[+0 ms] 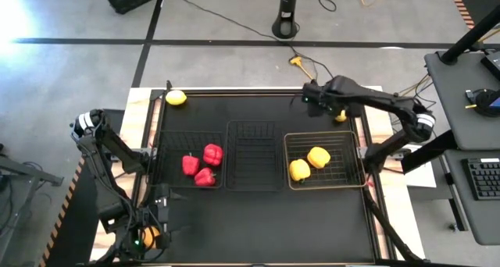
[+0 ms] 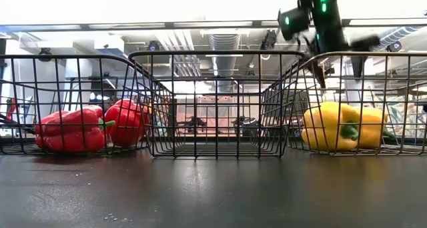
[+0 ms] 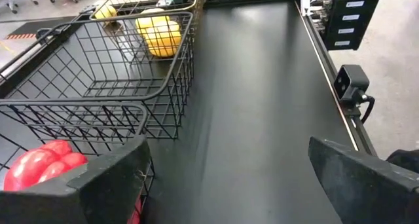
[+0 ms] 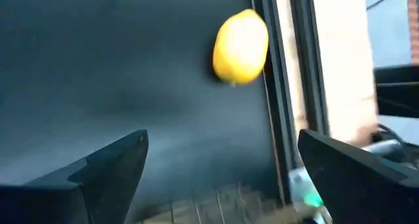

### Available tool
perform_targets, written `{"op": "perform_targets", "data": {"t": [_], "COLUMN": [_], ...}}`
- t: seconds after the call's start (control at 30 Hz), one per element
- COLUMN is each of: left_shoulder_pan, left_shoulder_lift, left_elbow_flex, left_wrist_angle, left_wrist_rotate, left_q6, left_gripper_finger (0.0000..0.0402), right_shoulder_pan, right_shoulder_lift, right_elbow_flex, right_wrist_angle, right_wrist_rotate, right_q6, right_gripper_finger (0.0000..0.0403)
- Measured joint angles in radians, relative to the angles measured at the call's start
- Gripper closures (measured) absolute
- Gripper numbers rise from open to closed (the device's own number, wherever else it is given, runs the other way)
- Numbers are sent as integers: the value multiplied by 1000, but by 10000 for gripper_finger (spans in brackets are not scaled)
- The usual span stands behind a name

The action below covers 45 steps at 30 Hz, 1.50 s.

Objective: Sort produce into baskets
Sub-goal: Put the right lemon into the right black wire basket

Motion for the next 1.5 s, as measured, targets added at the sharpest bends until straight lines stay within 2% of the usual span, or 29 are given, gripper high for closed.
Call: {"op": "perform_targets", "data": {"t": [0.17, 0.33, 0.57, 0.8, 1.17, 1.33, 1.5], "left_shoulder_pan": [0, 0, 0, 2, 2, 2, 2], "left_shoulder_lift": [0, 0, 0, 0, 0, 0, 0], "left_elbow_flex": [-8, -13, -16, -18, -18, -18, -18], "left_wrist_angle": [-4, -21, -37, -61, -61, -61, -60], "left_wrist_rotate": [1, 4, 5, 0, 1, 20, 19], "left_q6": [7, 5, 4, 0, -26, -27, -27], "left_gripper_finger": [4, 4, 4, 4, 4, 4, 4], "right_shoulder_pan": [-188, -317, -418, -427, -422, -391, -311], "right_shoulder_lift": [5, 10, 10, 10, 8, -20, -87], "right_elbow_flex": [-169, -317, -418, -486, -490, -464, -354], "right_wrist_angle": [245, 498, 625, 677, 714, 714, 719], "right_wrist_rotate": [10, 18, 24, 16, -39, -90, -83], "right_q6": [-64, -80, -75, -68, -133, -209, -249], "right_gripper_finger": [17, 17, 17, 42, 170, 174, 168]}}
